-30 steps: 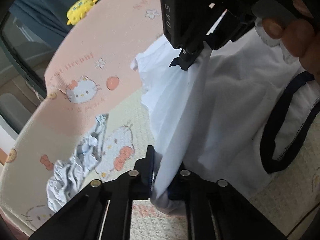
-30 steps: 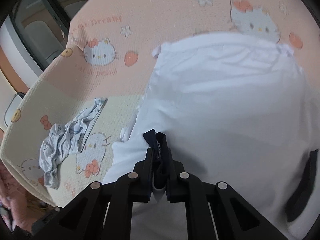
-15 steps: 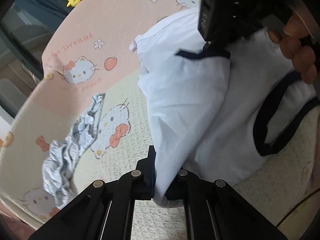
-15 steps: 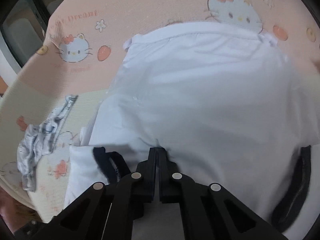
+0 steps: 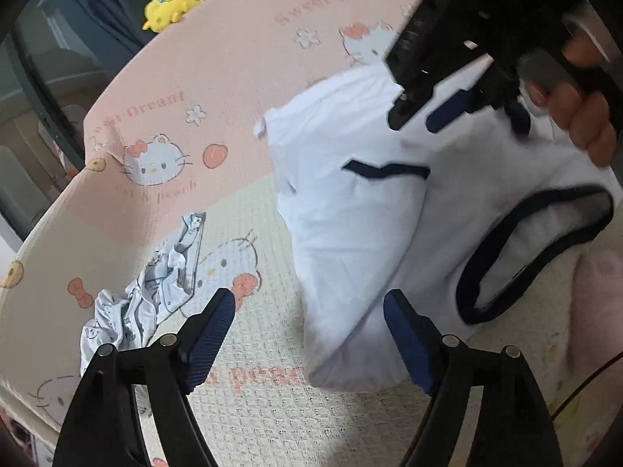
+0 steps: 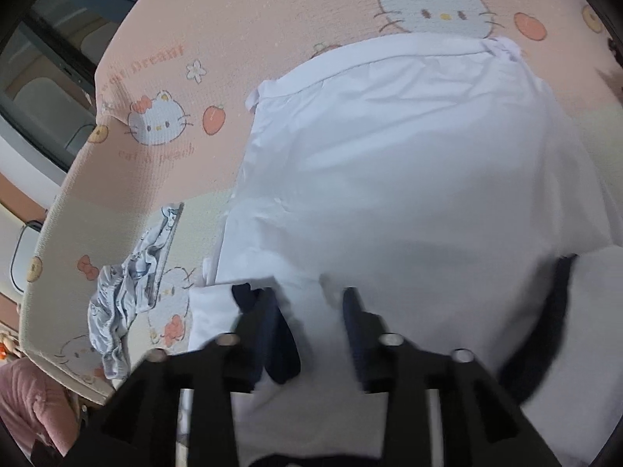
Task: Fold clothes
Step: 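Open both grippers and release the shirt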
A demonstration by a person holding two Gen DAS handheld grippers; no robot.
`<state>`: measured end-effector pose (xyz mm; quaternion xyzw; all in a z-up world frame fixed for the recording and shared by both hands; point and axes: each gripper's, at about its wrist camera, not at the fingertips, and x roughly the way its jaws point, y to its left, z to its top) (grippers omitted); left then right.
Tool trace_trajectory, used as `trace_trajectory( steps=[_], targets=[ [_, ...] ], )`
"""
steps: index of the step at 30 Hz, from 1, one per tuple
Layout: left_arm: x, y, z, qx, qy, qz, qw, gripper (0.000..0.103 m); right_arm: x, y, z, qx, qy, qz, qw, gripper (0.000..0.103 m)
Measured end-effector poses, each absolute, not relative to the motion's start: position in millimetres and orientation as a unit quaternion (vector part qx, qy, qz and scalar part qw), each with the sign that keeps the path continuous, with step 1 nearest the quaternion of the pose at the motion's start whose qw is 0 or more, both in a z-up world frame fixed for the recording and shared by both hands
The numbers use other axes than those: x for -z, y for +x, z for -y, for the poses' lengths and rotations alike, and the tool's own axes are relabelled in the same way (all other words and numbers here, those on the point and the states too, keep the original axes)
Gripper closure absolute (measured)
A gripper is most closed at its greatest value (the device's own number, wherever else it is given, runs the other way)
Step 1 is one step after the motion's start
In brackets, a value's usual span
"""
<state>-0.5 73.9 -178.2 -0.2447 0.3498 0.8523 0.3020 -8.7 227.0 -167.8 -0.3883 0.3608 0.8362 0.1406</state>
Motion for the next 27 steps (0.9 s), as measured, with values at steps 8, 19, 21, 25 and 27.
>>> trace_trajectory(
  steps=[8,19,21,25,27],
  targets=[
    [153.6,-18.2,-71.8,-0.859,-0.255,-0.306,0.321,0.025,166.3,11.8,-217.1,-0.832,-0.391,-0.375,0.122,0.064],
    [158.6,-68.6,-66.1,-0.871,-0.288,-0.249,0.310,0.025,186.1,12.2,-197.6,-0.819,-0.411,-0.387,0.105,0.056],
    [161.0,-81.3,-64.1,-0.872,-0.303,-0.231,0.306,0.025,189.3,12.2,-196.3,-0.816,-0.413,-0.388,0.110,0.056],
    [162.2,-100.6,-63.1,-0.874,-0.316,-0.208,0.306,0.025,196.4,12.5,-196.3,-0.811,-0.403,-0.408,0.117,0.056],
    [160.7,-111.1,-62.8,-0.871,-0.326,-0.192,0.315,0.025,199.1,12.4,-197.2,-0.808,-0.395,-0.420,0.119,0.056]
  ],
)
